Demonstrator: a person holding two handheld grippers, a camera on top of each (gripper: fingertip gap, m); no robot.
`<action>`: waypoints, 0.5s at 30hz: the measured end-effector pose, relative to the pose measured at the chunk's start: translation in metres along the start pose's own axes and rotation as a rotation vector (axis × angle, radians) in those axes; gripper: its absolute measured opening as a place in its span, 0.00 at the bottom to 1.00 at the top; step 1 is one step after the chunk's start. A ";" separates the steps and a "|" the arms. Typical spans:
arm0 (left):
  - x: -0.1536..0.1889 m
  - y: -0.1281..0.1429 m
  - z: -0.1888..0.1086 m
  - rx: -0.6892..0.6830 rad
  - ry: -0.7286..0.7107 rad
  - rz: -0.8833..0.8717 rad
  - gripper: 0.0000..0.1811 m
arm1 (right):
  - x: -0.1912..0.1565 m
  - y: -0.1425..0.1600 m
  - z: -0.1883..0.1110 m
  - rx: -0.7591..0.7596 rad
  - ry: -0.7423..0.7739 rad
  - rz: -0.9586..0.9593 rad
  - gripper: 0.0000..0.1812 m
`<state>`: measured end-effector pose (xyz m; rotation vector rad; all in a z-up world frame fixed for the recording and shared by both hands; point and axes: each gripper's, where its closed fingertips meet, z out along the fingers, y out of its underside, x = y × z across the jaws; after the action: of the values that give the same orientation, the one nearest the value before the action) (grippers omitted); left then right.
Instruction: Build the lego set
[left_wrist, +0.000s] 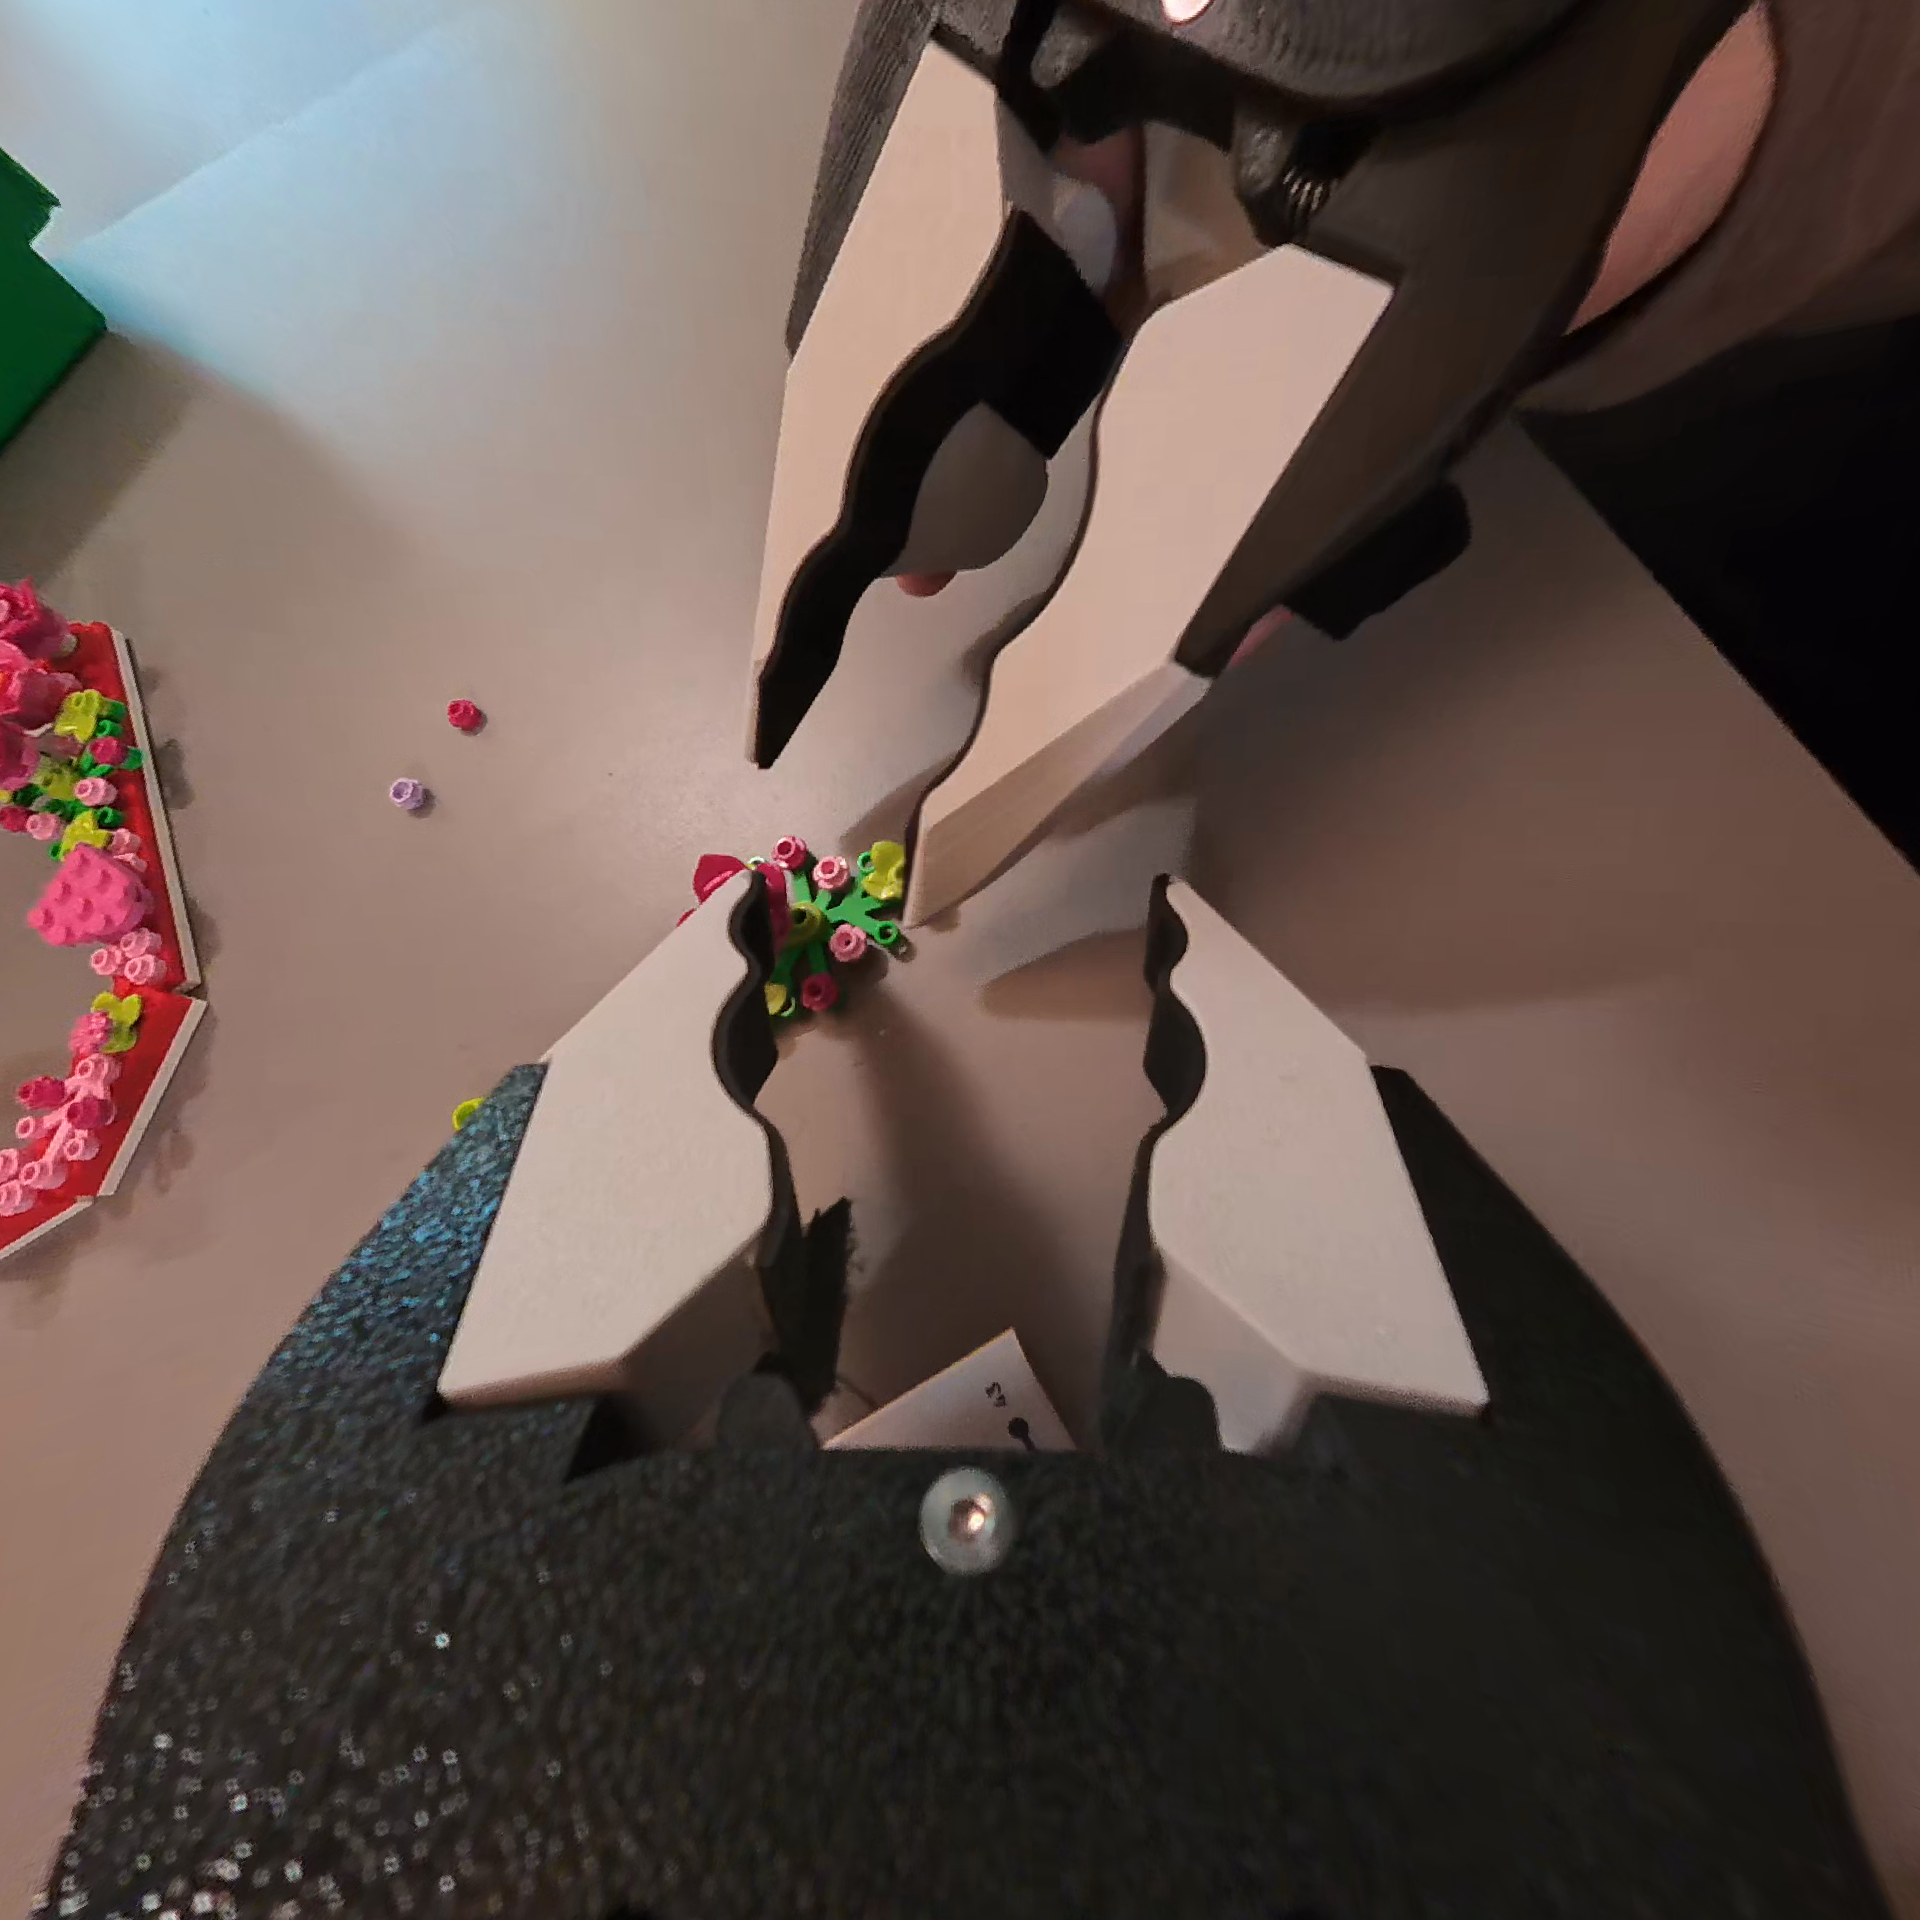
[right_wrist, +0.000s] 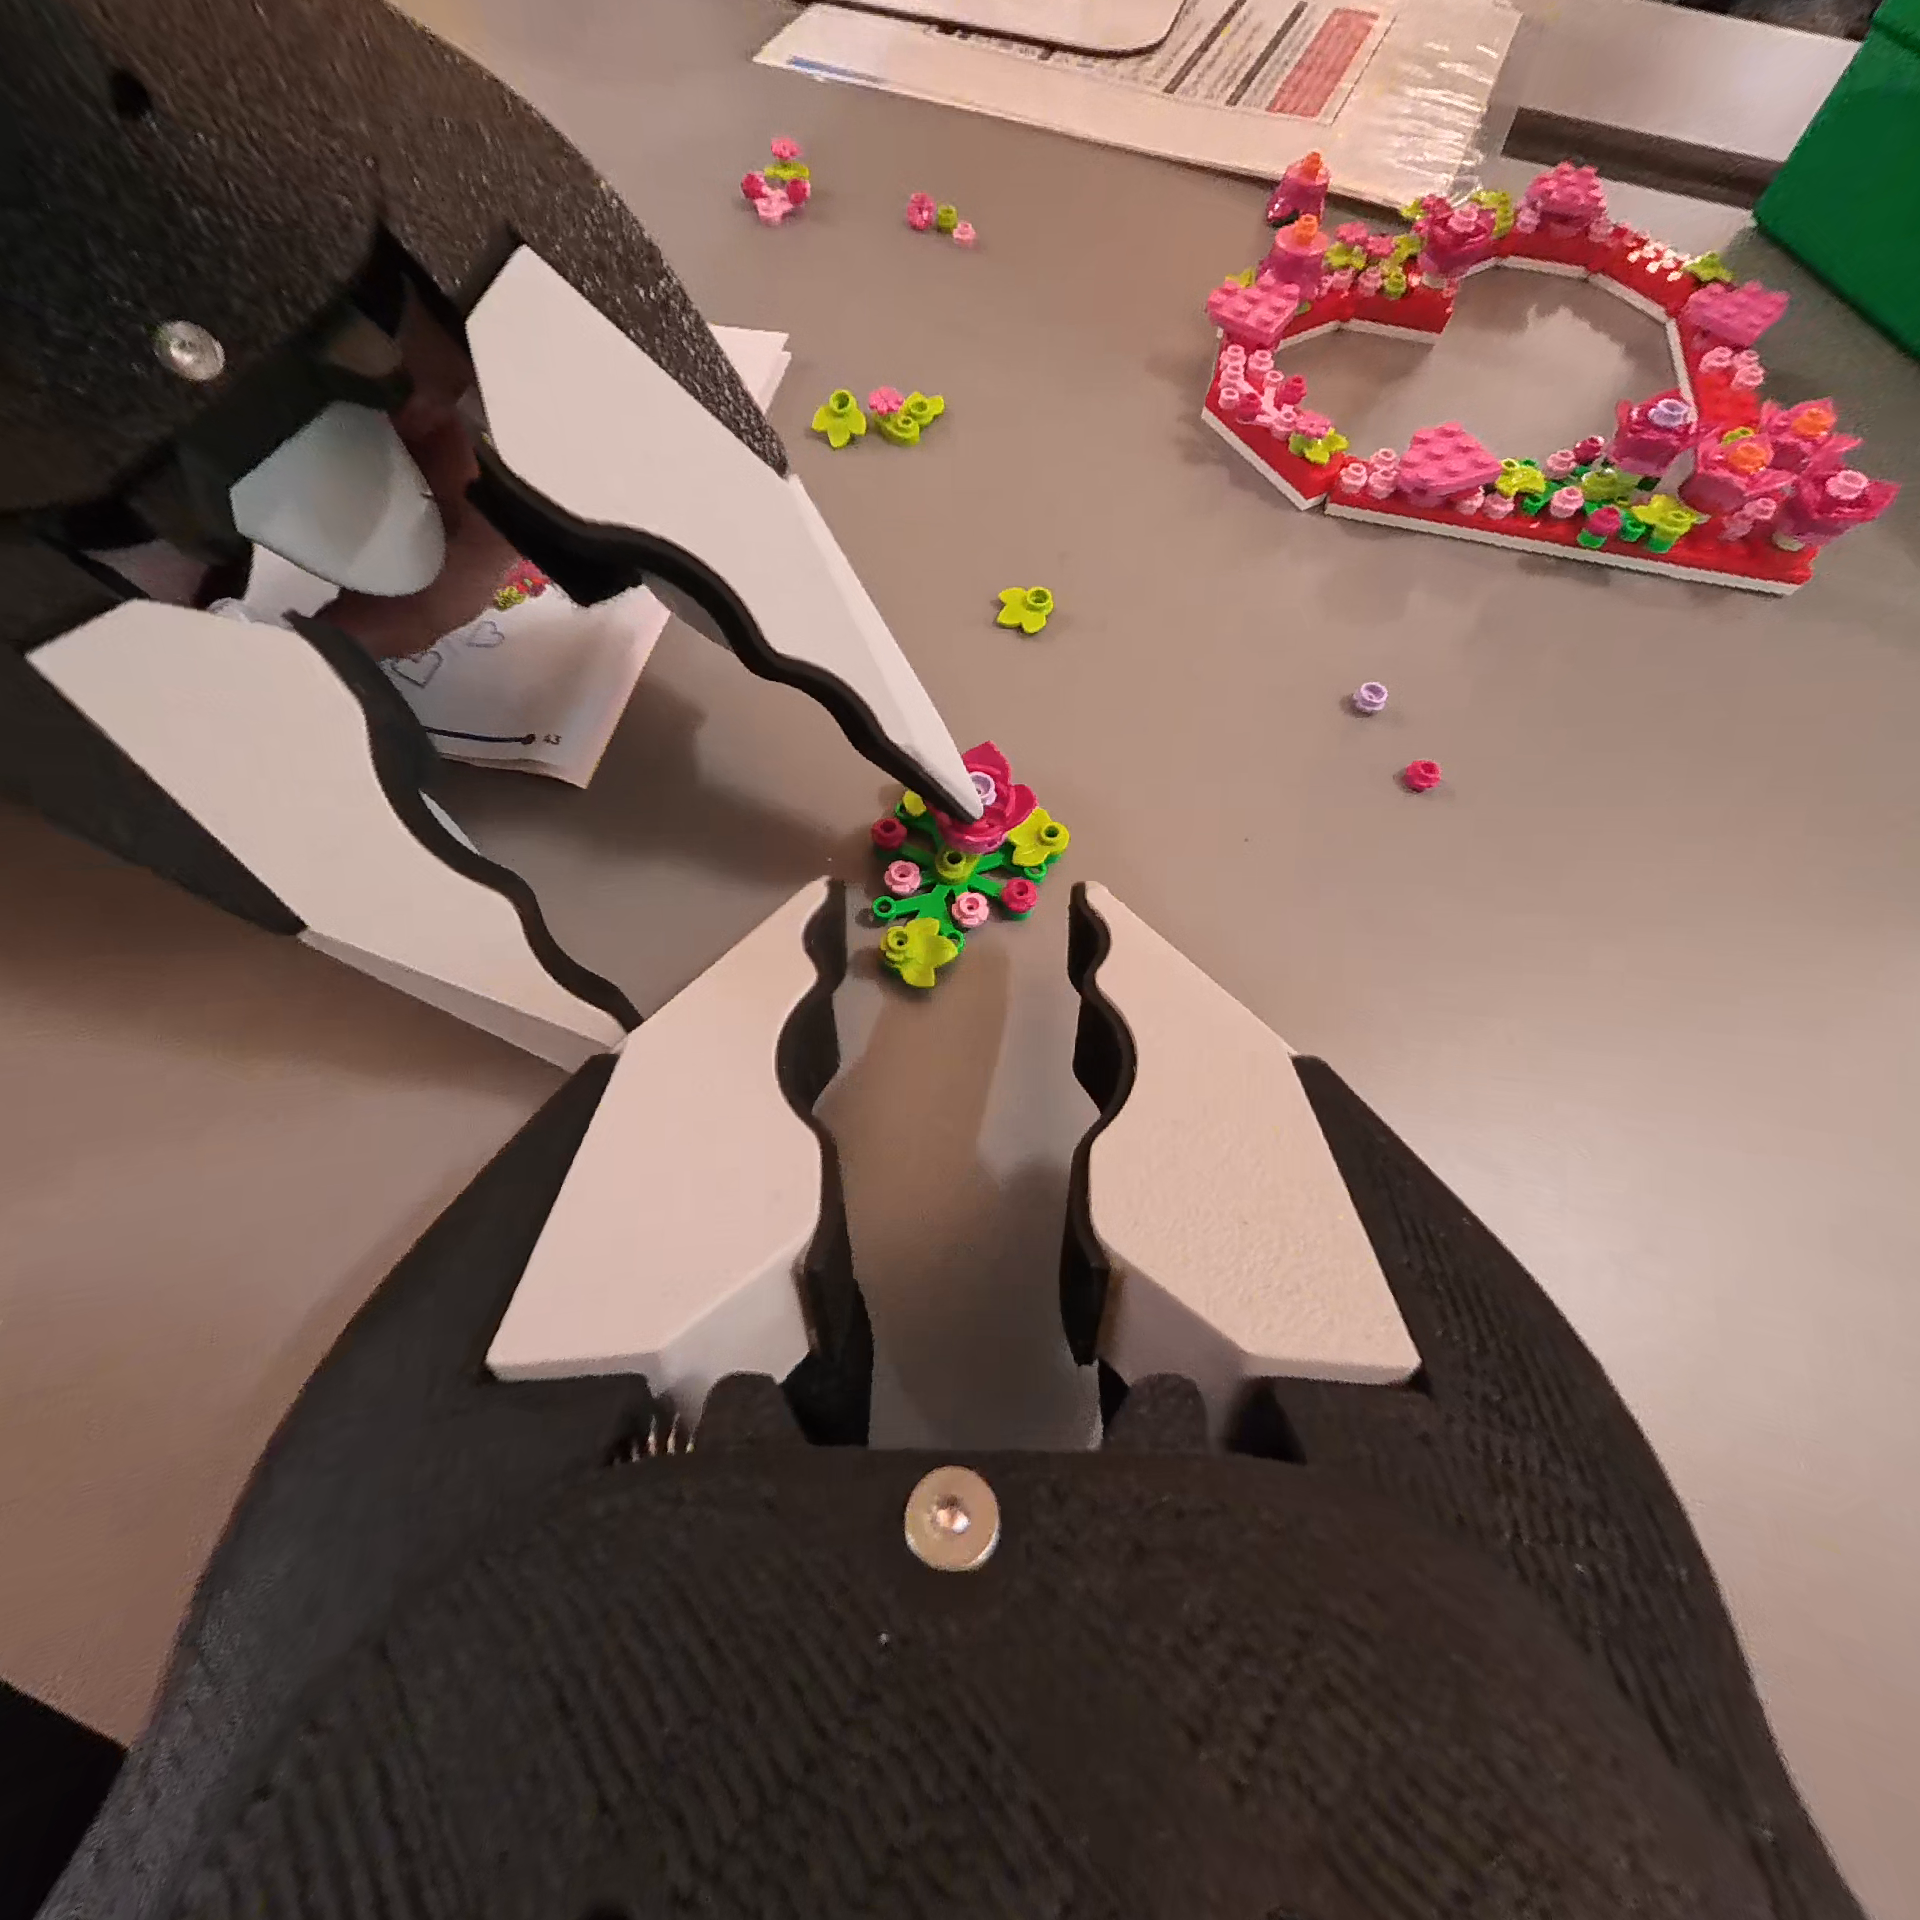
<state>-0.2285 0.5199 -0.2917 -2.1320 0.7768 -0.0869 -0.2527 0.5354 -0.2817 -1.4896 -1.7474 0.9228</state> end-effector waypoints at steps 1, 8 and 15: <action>0.000 0.000 0.000 0.001 0.000 -0.002 0.39 | -0.001 0.000 0.000 0.000 -0.009 -0.003 0.24; -0.001 0.000 -0.003 0.011 0.007 -0.013 0.38 | -0.004 0.002 0.002 -0.019 -0.020 -0.020 0.25; 0.000 -0.006 -0.007 0.039 0.022 -0.029 0.38 | -0.004 0.002 0.002 -0.022 -0.019 -0.017 0.25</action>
<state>-0.2279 0.5177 -0.2826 -2.1089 0.7507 -0.1399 -0.2529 0.5316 -0.2849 -1.4817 -1.7865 0.9153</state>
